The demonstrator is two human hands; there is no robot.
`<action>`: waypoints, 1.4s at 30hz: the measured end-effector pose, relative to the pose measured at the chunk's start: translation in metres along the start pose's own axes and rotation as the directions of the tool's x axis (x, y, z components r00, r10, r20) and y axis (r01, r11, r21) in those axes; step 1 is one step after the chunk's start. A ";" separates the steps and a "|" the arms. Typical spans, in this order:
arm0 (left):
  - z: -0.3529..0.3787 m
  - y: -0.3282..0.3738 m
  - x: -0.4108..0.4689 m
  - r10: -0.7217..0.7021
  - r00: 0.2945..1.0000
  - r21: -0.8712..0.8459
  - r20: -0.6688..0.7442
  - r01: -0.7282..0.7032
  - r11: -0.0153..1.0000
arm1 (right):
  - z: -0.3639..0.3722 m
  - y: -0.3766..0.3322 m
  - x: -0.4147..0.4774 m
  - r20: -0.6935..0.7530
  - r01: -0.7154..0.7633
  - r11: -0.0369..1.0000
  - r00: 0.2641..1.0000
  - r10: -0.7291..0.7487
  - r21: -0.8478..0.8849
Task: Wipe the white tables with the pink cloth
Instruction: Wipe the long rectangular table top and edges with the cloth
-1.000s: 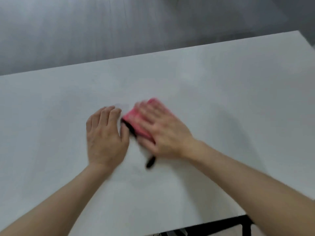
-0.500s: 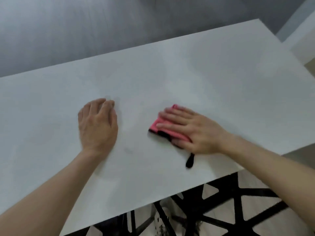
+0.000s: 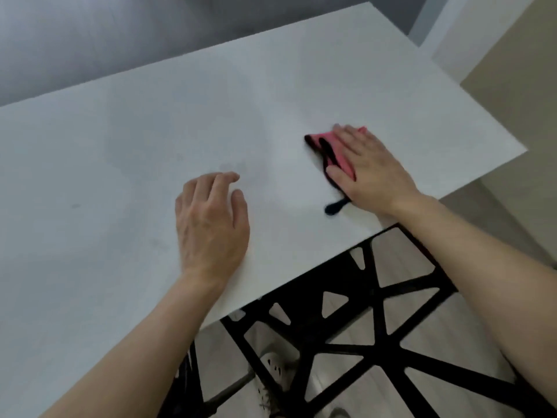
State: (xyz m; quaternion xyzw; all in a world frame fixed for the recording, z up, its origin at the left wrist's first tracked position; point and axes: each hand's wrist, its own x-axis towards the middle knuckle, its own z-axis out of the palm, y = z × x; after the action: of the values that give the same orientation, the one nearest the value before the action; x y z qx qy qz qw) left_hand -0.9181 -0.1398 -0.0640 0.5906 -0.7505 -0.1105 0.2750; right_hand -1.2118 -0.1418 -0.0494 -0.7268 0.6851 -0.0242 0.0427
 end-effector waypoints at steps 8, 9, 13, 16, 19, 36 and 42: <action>0.028 0.050 -0.011 -0.041 0.999 0.040 0.017 0.040 0.998 | 0.010 -0.047 -0.070 -0.028 0.522 0.853 0.852 -0.522 -0.014; 0.033 0.057 -0.011 -0.042 0.999 0.048 0.015 0.042 0.998 | 0.005 -0.014 -0.070 0.006 0.453 0.891 0.891 -0.453 -0.033; 0.059 0.089 -0.003 -0.013 0.999 0.092 0.032 0.010 0.996 | -0.005 0.109 -0.051 -0.049 -0.271 0.962 0.962 0.270 -0.019; 0.076 0.100 -0.001 0.004 0.999 0.162 0.035 -0.009 0.987 | 0.012 0.046 -0.038 -0.116 -0.394 0.919 0.913 0.391 -0.006; 0.080 0.099 -0.001 -0.018 0.999 0.192 0.027 0.012 0.981 | 0.029 -0.012 -0.067 -0.140 0.223 0.974 0.966 -0.216 0.035; 0.078 0.108 -0.002 -0.047 0.995 0.304 0.092 0.016 0.952 | -0.003 0.142 -0.066 0.000 0.277 0.961 0.961 -0.277 -0.009; 0.078 0.110 -0.004 -0.032 0.997 0.298 0.072 0.009 0.954 | 0.000 0.146 -0.043 -0.116 -0.473 0.881 0.875 0.470 0.003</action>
State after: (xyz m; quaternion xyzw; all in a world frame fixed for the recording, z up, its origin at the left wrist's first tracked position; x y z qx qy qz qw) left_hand -1.0505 -0.1176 -0.0753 0.6285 -0.7623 -0.0213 0.1530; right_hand -1.3597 -0.1076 -0.0622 -0.5362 0.8429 -0.0455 -0.0009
